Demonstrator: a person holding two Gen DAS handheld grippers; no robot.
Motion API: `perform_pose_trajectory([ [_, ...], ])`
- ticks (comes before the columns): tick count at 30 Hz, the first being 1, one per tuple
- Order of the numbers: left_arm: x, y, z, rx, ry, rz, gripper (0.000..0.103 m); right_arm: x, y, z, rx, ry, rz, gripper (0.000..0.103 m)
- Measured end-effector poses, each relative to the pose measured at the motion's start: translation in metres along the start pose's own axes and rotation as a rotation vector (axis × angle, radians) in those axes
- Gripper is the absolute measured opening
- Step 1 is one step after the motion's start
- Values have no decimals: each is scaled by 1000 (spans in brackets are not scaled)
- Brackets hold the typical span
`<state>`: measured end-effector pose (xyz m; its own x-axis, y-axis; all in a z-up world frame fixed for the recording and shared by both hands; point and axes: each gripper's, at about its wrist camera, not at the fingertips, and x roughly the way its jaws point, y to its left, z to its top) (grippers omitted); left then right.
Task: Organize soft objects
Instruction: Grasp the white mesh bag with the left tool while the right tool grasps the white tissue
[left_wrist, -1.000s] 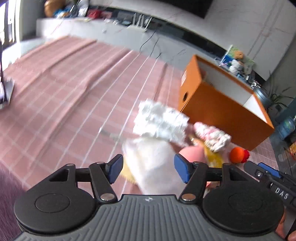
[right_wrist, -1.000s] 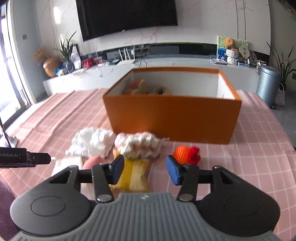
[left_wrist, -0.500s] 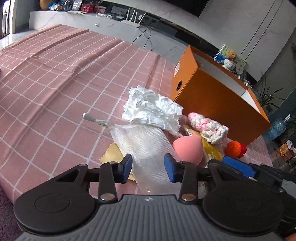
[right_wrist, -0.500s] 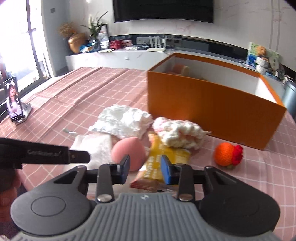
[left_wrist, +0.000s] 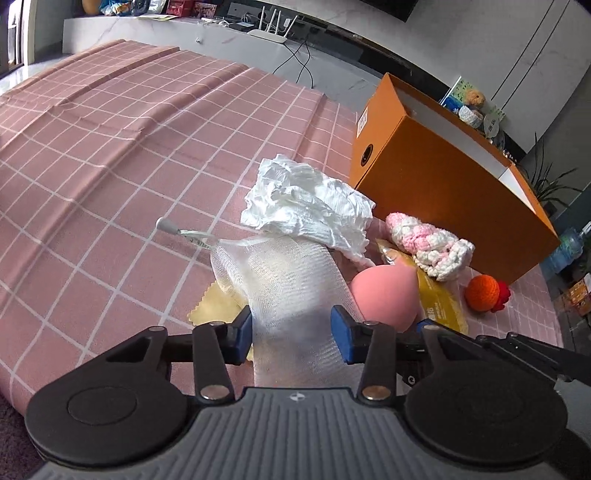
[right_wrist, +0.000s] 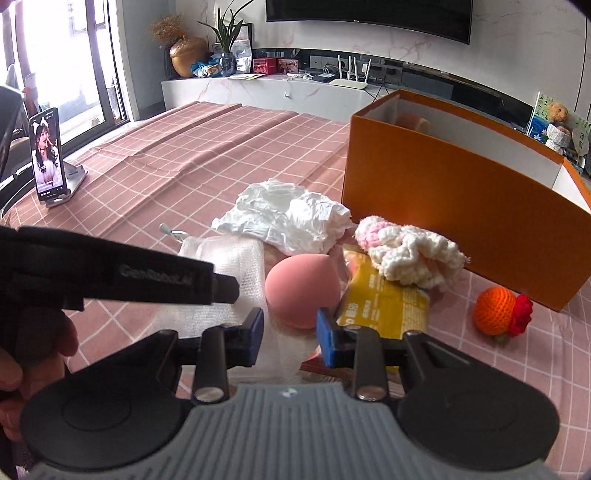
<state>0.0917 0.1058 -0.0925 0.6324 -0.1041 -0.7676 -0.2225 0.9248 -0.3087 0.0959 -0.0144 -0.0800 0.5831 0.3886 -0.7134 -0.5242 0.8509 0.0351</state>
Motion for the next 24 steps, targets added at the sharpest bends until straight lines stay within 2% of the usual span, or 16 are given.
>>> perform_pose_trajectory([
  [2, -3, 0, 0, 19, -10, 3, 31, -2, -1, 0, 1, -3, 2, 31],
  [3, -6, 2, 1, 20, -16, -4, 23, -4, -2, 1, 3, -5, 2, 31],
  [4, -11, 2, 2, 25, -28, -15, 12, -7, -3, 2, 7, -10, 5, 31],
  [6, -24, 2, 6, 44, -63, -16, 4, -16, -6, 7, 14, -37, 16, 31],
  [10, -47, 4, 18, 56, -159, -17, 2, -24, -13, 28, 9, -90, 31, 43],
  [12, -53, 8, 28, 56, -212, 6, 2, -17, -15, 42, -7, -84, 31, 48],
  [14, -55, 15, 37, 55, -248, 38, 2, -5, -15, 56, -36, -66, 51, 59],
  [19, -34, 30, 59, 42, -223, 71, 2, 41, -8, 88, -94, 4, 93, 85],
  [24, -11, 41, 66, 18, -191, 94, 2, 89, -1, 108, -112, 58, 61, 85],
])
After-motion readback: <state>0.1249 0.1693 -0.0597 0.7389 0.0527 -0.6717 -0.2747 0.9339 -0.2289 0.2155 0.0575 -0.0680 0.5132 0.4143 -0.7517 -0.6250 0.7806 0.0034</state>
